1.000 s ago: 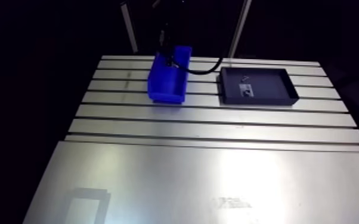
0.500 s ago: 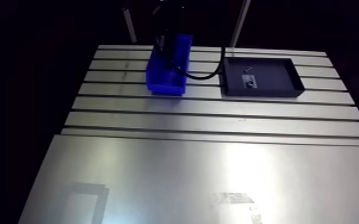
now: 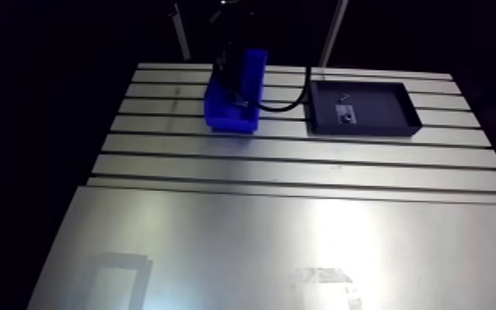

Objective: Pick up the M10 bolt from the tray and put it into the blue bin.

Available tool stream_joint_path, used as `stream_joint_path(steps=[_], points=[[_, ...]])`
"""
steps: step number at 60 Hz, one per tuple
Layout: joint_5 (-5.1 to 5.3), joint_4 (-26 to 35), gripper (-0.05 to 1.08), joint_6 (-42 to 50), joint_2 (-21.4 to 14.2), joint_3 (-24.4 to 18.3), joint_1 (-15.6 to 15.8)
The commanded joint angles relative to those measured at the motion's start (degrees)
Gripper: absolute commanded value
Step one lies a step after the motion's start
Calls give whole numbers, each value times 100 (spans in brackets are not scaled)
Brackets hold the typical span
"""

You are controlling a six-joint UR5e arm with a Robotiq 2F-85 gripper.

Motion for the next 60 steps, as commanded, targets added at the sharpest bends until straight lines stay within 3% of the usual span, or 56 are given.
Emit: stream_joint_path(steps=[1,7,20,33,40,53,60], points=[[33,191,0,-2,-415,-19,131],[44,593,0,108,-803,-121,131],[-8,863,0,903,-1408,-444,73],[-43,1315,0,1879,-1752,-851,-7],[-68,1415,0,3370,-1860,-1122,-27],[-396,1751,0,6198,-2071,-1149,-130],[-397,2034,0,7511,-2144,-1138,-226]])
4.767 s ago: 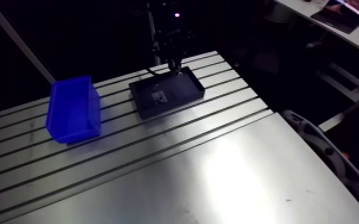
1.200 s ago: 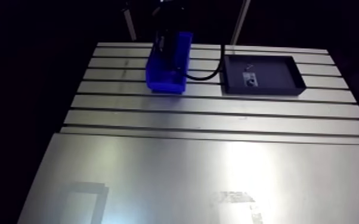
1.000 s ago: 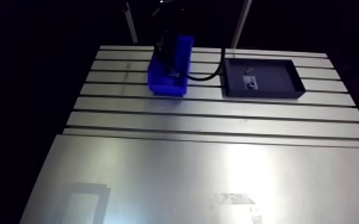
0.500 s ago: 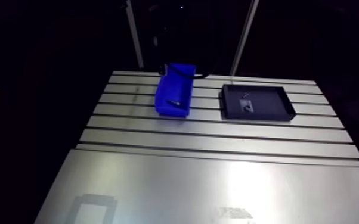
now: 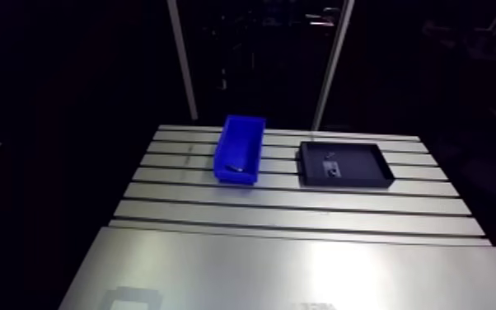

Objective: Pick up the M10 bolt from the tray and put it into the blue bin.

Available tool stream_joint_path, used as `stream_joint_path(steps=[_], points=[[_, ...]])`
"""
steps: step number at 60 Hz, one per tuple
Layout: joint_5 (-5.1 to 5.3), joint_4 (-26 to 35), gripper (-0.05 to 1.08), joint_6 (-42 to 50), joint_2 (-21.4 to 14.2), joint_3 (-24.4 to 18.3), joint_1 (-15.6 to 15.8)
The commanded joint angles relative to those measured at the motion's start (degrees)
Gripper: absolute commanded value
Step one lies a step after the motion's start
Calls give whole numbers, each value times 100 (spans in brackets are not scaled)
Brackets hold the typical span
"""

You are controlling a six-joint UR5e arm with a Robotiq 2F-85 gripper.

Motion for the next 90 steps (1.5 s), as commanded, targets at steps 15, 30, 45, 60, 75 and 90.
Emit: stream_joint_path(steps=[15,30,45,60,75,90], points=[[-316,1114,0,6244,-921,-554,-359],[-310,1204,0,6255,-942,-433,-470],[-275,1364,0,6205,-925,-353,-490],[-116,1442,0,6142,-915,-391,-459],[-4,1442,0,6123,-924,-387,-491],[-10,1442,0,6123,-933,-352,-491]])
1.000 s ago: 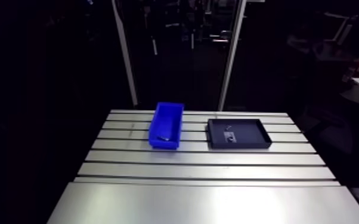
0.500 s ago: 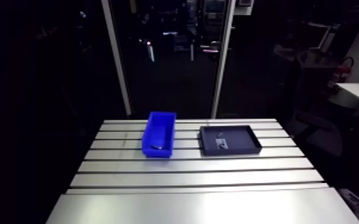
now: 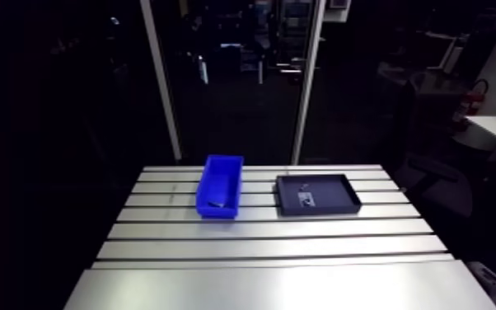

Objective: Pick up the M10 bolt from the tray and put it into the blue bin.

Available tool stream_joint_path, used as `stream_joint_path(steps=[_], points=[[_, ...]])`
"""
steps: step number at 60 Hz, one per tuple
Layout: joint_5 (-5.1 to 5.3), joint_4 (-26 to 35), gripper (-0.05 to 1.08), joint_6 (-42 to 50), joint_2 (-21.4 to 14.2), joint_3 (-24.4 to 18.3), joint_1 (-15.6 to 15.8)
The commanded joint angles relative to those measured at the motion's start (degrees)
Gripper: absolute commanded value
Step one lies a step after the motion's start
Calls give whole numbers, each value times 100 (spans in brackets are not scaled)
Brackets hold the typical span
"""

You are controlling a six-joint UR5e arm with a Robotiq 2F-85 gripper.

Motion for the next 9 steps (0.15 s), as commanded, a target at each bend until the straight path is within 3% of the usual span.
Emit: stream_joint_path(steps=[1,9], points=[[18,2,0,-4,-9,32,-2],[18,-7,0,-4,-17,41,0]])
